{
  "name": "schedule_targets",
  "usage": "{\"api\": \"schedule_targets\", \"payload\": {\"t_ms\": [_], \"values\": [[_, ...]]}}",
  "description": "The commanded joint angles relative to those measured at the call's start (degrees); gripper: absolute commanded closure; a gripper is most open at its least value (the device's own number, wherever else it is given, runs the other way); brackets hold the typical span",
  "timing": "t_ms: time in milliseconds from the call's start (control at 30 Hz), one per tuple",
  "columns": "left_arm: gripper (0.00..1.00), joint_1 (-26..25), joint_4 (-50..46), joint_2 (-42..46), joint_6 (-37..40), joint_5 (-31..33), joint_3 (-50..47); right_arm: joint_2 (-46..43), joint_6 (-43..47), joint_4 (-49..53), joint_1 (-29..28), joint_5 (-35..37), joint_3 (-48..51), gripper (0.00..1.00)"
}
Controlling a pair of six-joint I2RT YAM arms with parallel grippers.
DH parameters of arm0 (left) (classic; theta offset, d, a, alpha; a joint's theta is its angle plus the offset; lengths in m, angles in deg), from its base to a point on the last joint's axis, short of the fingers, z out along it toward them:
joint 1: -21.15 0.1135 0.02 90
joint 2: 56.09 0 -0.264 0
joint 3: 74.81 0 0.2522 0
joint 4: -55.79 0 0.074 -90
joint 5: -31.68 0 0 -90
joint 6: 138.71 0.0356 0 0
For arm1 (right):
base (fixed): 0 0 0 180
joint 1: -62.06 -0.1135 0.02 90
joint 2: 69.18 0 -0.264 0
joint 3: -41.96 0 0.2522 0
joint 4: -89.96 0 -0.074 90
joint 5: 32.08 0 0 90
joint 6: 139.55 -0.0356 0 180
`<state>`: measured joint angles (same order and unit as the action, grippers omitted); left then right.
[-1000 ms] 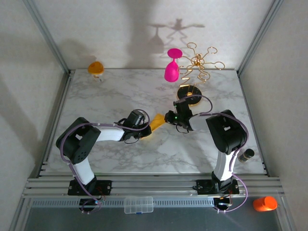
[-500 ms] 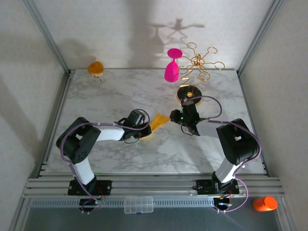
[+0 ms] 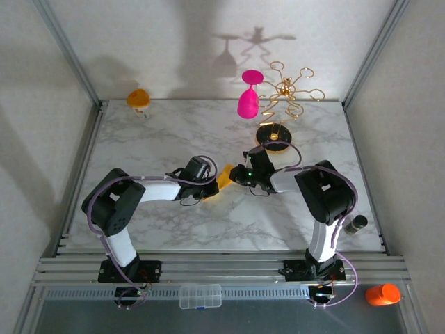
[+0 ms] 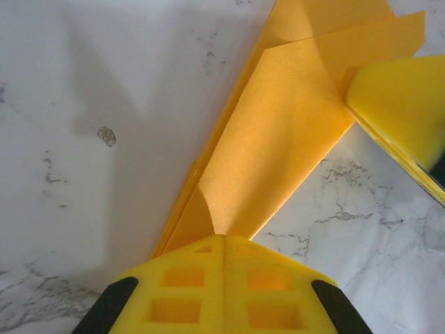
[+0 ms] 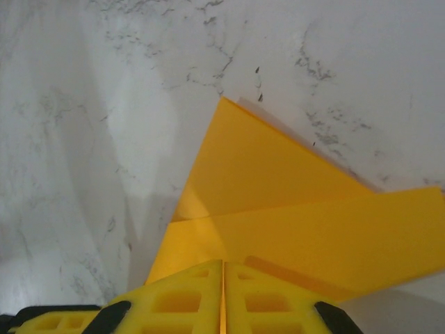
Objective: Fold a paper plane with a square sheet of paper (pick it up from the middle)
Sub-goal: Fold the wing for the fifth time at the center of the table.
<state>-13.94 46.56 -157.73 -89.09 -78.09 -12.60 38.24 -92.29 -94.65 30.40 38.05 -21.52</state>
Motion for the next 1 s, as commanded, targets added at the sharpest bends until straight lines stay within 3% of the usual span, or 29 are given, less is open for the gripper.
{"api": "schedule_targets", "payload": {"t_ms": [0,200,433,667,967], "values": [[1.0,0.3,-5.3,1.0,2.3,-1.3,2.7,1.6,-0.1,7.7,0.1,2.6,-2.8,0.9],[0.94,-0.2,-2.6,-0.9,0.9,-4.2,7.7,4.5,-0.5,14.4,0.3,4.7,-5.2,0.9],[0.95,-0.4,-4.8,-7.3,2.1,-4.8,11.8,6.7,-0.2,18.0,0.5,5.1,-7.1,0.9],[0.96,0.3,-4.9,-9.2,2.4,-3.2,9.4,7.4,0.6,20.0,0.8,5.8,-7.7,0.9],[0.97,3.2,-2.7,-6.8,2.8,-6.1,2.1,8.9,2.9,23.9,1.1,8.3,-9.0,0.9]]}}
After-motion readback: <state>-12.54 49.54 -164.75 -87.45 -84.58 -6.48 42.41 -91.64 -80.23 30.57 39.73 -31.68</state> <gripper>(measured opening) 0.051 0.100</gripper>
